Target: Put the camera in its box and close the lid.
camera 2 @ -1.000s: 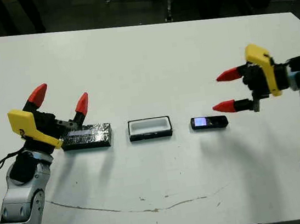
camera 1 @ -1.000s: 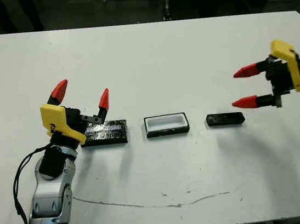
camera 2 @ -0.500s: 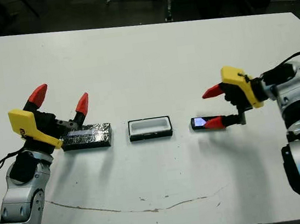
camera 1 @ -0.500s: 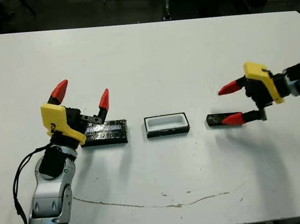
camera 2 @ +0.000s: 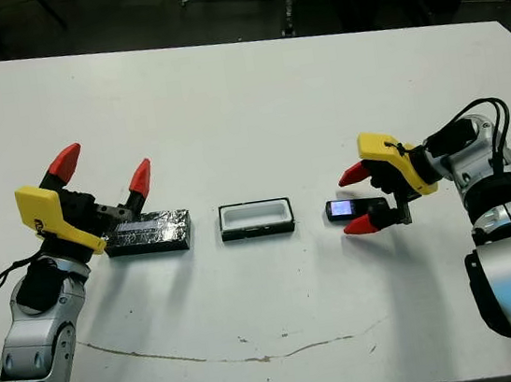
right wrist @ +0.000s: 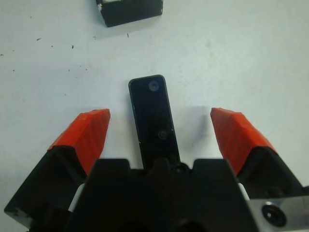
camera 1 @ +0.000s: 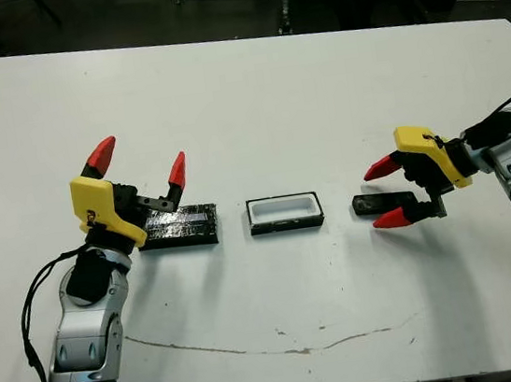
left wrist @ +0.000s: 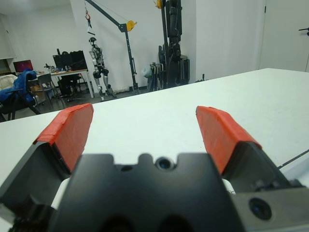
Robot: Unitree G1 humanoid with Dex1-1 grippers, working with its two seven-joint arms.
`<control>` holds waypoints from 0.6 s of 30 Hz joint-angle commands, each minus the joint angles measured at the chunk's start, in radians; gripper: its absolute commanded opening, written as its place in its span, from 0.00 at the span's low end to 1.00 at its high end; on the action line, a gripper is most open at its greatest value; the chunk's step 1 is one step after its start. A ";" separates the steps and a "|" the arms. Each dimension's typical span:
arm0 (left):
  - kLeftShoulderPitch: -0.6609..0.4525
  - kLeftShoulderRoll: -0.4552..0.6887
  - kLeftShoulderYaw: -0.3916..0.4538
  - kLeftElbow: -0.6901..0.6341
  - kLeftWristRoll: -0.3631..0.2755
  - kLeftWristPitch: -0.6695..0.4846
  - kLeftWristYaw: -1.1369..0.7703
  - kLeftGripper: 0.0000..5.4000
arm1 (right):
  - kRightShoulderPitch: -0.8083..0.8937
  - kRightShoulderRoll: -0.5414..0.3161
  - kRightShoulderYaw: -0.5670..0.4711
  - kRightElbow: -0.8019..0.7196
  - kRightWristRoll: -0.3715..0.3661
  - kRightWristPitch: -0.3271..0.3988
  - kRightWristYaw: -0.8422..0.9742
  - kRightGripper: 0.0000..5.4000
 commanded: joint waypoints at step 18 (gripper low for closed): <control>0.010 0.010 0.004 -0.008 0.003 0.018 0.003 1.00 | 0.037 -0.006 0.013 -0.045 -0.039 0.026 -0.099 0.66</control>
